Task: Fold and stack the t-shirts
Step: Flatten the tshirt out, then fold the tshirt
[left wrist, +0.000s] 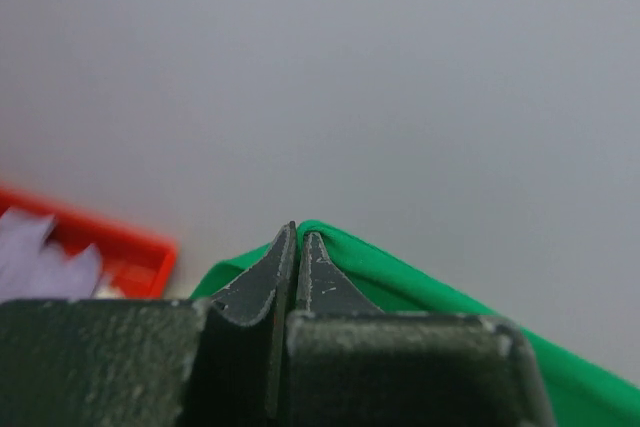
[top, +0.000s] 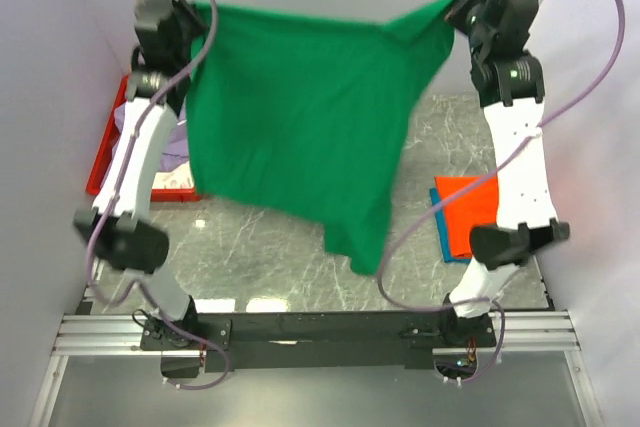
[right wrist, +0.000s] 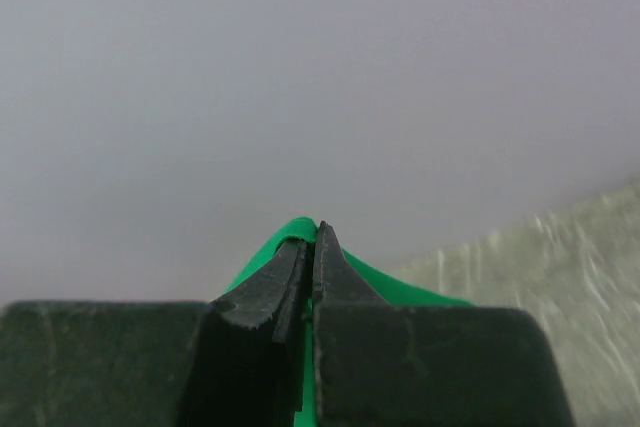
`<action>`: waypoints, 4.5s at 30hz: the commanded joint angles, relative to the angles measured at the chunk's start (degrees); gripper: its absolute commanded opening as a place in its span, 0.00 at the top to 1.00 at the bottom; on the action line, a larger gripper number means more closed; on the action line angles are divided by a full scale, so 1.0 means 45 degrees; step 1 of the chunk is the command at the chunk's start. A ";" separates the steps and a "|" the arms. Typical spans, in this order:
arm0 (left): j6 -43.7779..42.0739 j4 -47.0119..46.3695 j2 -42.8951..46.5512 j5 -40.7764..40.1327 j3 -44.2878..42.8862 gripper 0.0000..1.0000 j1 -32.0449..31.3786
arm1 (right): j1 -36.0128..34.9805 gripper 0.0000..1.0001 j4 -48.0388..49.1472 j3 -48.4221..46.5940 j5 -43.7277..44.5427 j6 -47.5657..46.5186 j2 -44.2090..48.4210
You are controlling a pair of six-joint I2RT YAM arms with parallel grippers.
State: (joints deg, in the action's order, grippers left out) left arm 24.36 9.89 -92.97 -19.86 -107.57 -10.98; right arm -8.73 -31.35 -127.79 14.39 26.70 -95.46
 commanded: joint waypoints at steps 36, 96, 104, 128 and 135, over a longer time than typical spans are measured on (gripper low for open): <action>0.7340 -0.1320 0.7569 0.3047 1.8590 0.77 0.2265 | 0.0534 0.86 0.2965 2.4802 -0.5833 0.4341 1.2636; 0.9078 0.3187 1.1848 0.0859 2.0096 0.99 0.1601 | 0.0514 0.90 -0.1684 2.3046 -0.5444 0.3832 1.6604; 0.9976 0.4462 1.3608 0.1112 2.0154 0.99 0.1406 | 0.0495 0.94 -0.3343 2.2441 -0.5562 0.3774 1.7657; 0.8689 0.1845 0.2459 0.0722 1.2871 0.99 0.1093 | -0.0071 1.00 0.1069 1.6158 -0.4214 0.1314 0.5085; 0.8571 0.2450 0.1032 0.0390 1.1405 0.99 0.1093 | -0.0266 1.00 0.0406 1.3536 -0.3415 0.0514 0.2156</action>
State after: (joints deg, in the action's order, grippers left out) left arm 64.10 19.90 -87.42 -15.42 -53.01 -5.82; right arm -9.47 -29.10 -61.98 -4.47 32.10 -83.20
